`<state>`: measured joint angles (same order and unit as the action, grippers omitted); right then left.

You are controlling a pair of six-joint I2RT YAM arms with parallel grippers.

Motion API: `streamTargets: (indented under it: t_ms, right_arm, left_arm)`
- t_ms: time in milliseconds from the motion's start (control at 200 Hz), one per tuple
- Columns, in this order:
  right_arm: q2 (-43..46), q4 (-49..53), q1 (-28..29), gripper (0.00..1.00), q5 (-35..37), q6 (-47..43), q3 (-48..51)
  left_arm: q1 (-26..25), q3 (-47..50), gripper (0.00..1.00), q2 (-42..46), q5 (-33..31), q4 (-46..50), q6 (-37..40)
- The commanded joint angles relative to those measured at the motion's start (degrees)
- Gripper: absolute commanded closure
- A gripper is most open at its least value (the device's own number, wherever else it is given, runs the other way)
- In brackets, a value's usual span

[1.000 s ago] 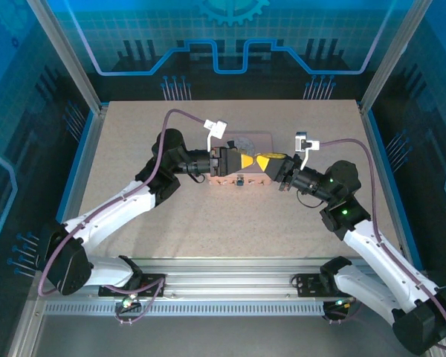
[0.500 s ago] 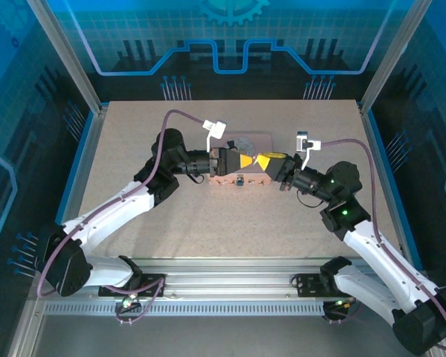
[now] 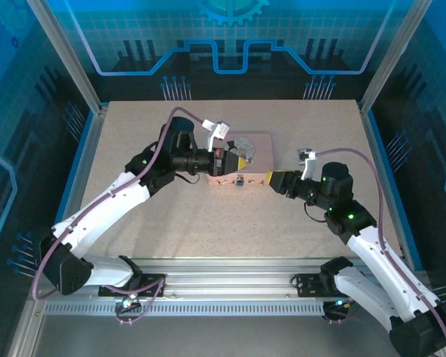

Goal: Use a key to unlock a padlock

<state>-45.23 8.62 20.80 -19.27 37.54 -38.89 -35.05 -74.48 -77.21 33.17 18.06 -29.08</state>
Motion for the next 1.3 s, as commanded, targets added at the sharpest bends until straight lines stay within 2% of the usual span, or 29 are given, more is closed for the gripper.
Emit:
streamTargets:
  t_ms: [0, 150, 220, 325, 420, 530, 630, 916, 1111, 1296]
  right_arm:
    - [0.2, 8.3, -1.3, 0.54, 2.6, -4.3, 0.5]
    - [-1.7, 6.9, -2.3, 0.52, -1.3, -6.2, 2.0]
    - [-3.2, 3.9, -2.9, 0.52, -5.5, -6.0, 2.9]
    - [-4.9, -5.6, -3.8, 0.51, -13.9, -2.2, 5.8]
    - [-6.9, -18.9, -4.3, 0.47, -20.6, 3.5, 9.1]
    - [-9.0, -28.6, -4.2, 0.44, -23.9, 7.9, 10.6]
    - [-10.0, -32.6, -3.9, 0.44, -25.8, 9.6, 10.6]
    - [-10.0, -34.1, -1.3, 0.44, -29.6, 10.3, 7.8]
    - [-10.0, -31.8, 1.3, 0.48, -30.4, 8.3, 5.9]
    - [-10.0, -30.2, 3.2, 0.57, -30.5, 7.0, 4.3]
  left_arm:
    - [-0.3, -4.6, 1.0, -4.0, -5.1, 18.2, 8.5]
    - [-0.3, -9.3, 1.0, -8.6, -5.2, 27.4, 13.0]
    - [-0.4, -10.5, 1.0, -9.8, -4.7, 29.5, 14.9]
    - [-0.4, -12.0, 1.0, -10.9, -2.8, 31.8, 17.4]
    - [-0.5, -12.1, 1.0, -10.7, 0.7, 31.6, 18.8]
    - [-0.7, -12.4, 1.0, -10.5, 3.8, 31.6, 19.5]
    - [-1.1, -12.0, 1.0, -9.9, 6.4, 30.7, 19.9]
    - [-1.8, -11.1, 1.0, -8.2, 9.2, 27.7, 19.2]
    - [-2.1, -10.9, 1.0, -7.5, 10.2, 26.0, 18.5]
    - [-2.3, -10.9, 1.0, -7.1, 10.2, 26.2, 18.7]
